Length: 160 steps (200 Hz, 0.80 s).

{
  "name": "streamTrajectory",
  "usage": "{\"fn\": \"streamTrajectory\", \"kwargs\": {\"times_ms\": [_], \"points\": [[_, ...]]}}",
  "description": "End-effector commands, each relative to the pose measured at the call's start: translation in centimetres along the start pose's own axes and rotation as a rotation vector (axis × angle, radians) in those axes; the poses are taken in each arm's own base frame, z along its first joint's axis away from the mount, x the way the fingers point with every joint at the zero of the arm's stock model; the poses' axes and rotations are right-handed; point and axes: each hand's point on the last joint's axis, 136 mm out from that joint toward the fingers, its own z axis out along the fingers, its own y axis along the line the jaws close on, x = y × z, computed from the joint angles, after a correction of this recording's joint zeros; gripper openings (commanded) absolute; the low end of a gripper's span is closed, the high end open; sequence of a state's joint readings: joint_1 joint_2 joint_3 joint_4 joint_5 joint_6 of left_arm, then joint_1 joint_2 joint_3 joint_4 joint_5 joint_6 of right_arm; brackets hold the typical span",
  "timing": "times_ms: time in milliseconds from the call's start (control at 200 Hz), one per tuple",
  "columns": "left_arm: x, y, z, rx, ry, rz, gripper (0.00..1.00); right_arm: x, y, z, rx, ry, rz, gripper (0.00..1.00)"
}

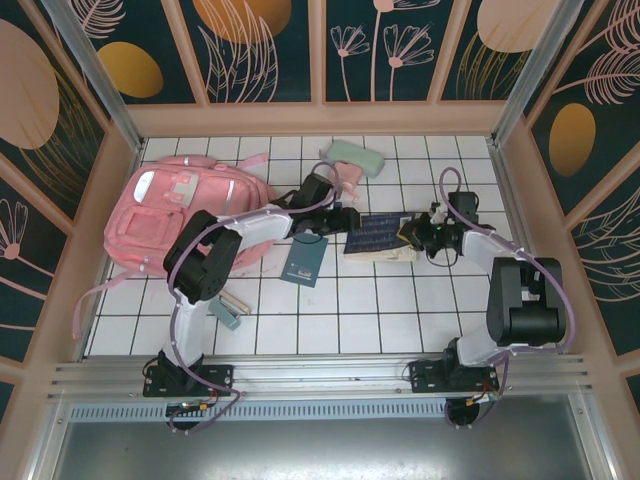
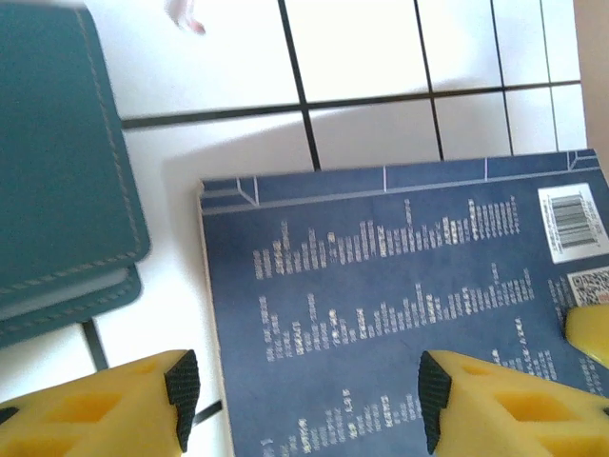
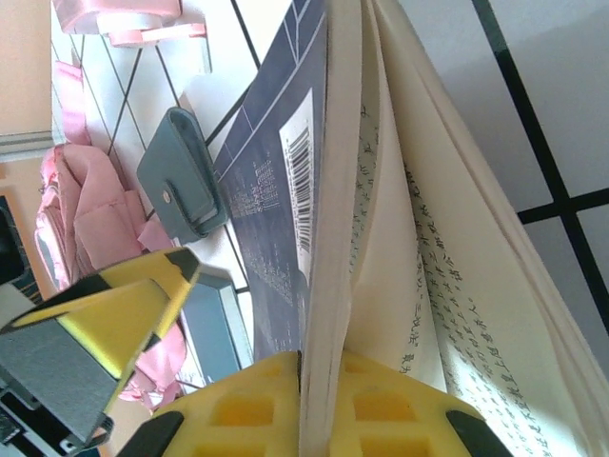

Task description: Pack the student bag

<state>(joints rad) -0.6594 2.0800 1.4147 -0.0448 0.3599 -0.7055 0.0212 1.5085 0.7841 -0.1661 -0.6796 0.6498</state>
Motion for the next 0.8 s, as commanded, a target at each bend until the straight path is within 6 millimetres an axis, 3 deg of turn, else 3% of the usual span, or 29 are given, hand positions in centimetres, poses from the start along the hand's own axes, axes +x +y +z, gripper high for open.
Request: {"fn": "streamTrajectory", "kwargs": {"times_ms": [0,125,280,430,450,485,626,796], "points": [[-3.7,-1.0,-3.6,-0.033,-0.077,0.101,0.66,-0.1,4.3,-1.4,-0.017,-0.032,-0.131,0.03],[-6.6,-1.4,-6.7,-0.08,-0.12,0.258,0.68,1.6,9.7,-2.3,-0.044,-0.016,-0.276,0.03],[-8.0,-1.5,-10.8,-0.156,-0.174,0.429,0.71,4.4,16.0,-4.6,-0.151,0.032,-0.41,0.02],[-8.1,-4.2,-15.3,0.072,-0.249,0.422,0.74,7.2,19.5,-7.5,-0.292,0.101,-0.485,0.01],[-7.7,-4.1,-15.3,0.099,-0.239,0.416,0.74,7.6,19.9,-8.0,-0.313,0.112,-0.497,0.01],[-7.6,-5.6,-17.0,0.163,-0.264,0.438,0.74,8.3,20.3,-8.6,-0.345,0.133,-0.519,0.01],[-3.7,-9.8,-19.0,0.504,-0.167,0.463,0.76,10.2,21.0,-10.6,-0.414,0.172,-0.586,0.02],[-0.7,-10.8,-19.6,0.7,-0.069,0.416,0.74,11.4,22.1,-11.9,-0.492,0.196,-0.598,0.03]]}}
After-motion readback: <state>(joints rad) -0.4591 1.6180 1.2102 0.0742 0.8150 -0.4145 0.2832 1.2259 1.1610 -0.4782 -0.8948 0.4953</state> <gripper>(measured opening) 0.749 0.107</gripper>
